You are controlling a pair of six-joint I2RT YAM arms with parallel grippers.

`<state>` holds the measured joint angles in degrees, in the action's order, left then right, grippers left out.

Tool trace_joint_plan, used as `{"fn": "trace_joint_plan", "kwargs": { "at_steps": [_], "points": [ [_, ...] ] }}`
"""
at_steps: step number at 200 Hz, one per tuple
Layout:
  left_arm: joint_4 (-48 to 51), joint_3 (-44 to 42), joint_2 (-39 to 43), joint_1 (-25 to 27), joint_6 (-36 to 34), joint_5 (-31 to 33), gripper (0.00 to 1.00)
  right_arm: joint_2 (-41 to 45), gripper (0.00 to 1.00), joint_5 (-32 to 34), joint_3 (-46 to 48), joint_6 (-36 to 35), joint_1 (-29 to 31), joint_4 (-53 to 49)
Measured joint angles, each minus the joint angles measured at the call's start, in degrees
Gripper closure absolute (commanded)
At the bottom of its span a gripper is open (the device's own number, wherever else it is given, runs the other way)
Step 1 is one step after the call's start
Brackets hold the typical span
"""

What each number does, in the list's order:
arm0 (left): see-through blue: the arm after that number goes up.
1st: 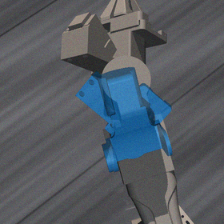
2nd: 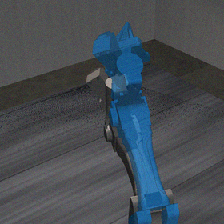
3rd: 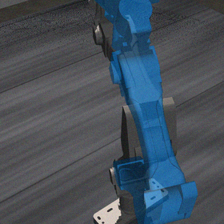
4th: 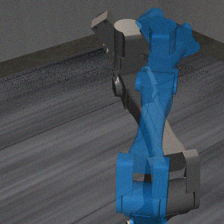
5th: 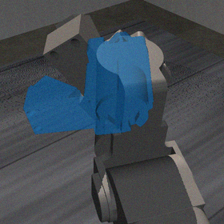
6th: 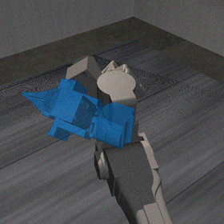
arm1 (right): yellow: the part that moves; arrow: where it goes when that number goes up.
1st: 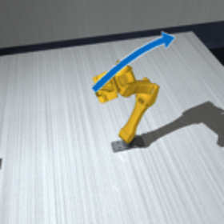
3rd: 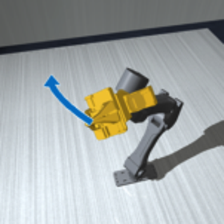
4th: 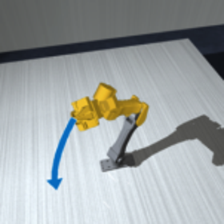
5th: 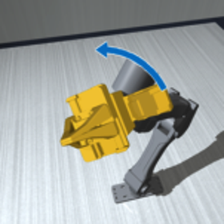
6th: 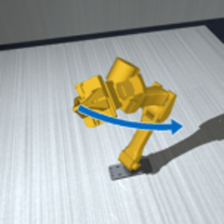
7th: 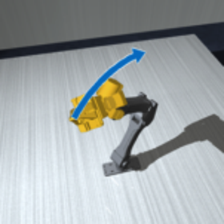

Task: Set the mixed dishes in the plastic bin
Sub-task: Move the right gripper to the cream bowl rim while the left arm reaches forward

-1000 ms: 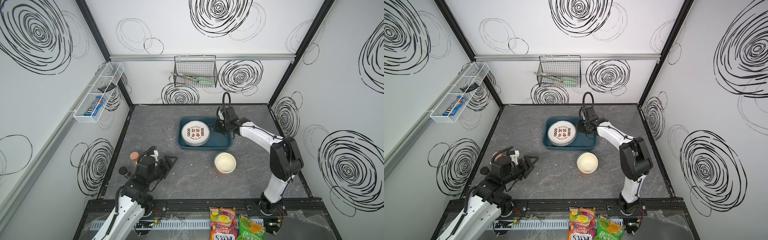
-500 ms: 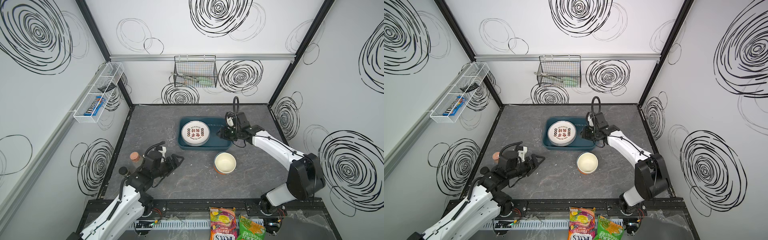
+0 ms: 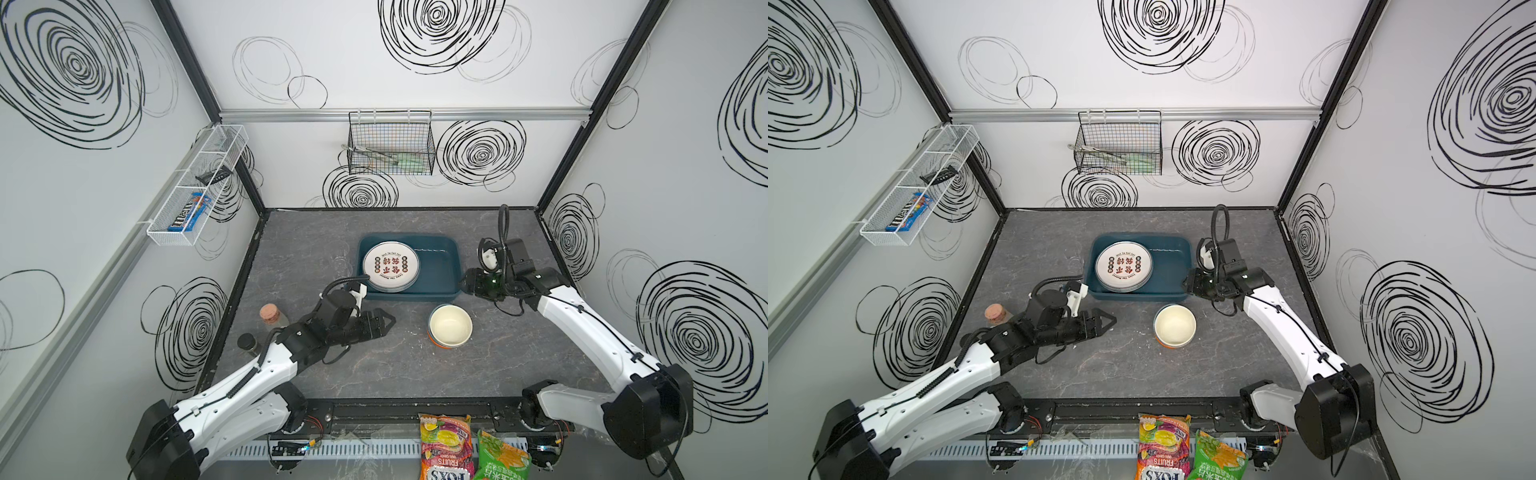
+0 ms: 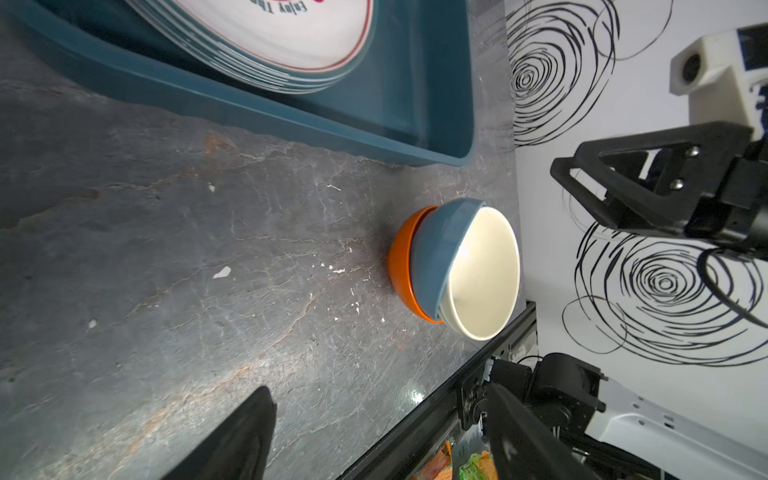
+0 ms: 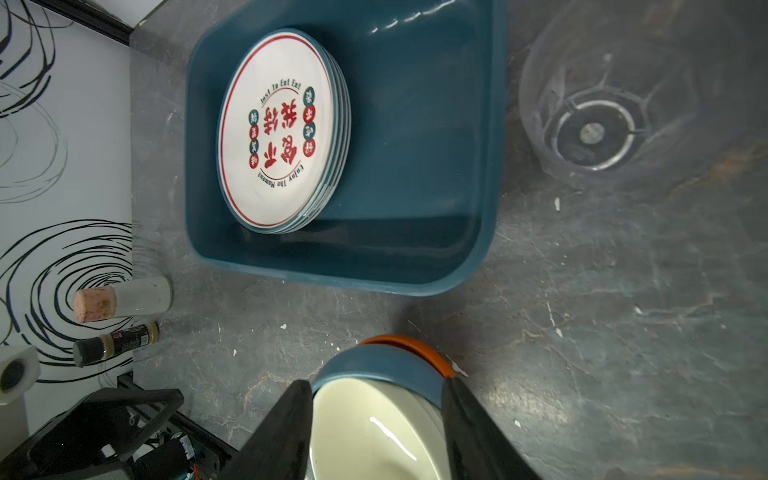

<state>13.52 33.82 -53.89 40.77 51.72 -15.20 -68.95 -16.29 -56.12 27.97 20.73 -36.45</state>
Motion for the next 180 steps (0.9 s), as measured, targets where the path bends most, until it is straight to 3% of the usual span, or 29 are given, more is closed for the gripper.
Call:
{"fn": "trace_joint_plan", "kwargs": {
  "at_steps": [101,180],
  "points": [
    [2.03,8.48,-10.03,11.50,-5.97,10.91,0.17,3.34,0.49,-0.11,5.09,0.02,-0.57,-9.66],
    [3.37,10.23,-13.33,14.10,-7.58,14.25,0.17,2.64,0.56,0.87,7.13,2.43,4.09,-9.42]
  ]
}}
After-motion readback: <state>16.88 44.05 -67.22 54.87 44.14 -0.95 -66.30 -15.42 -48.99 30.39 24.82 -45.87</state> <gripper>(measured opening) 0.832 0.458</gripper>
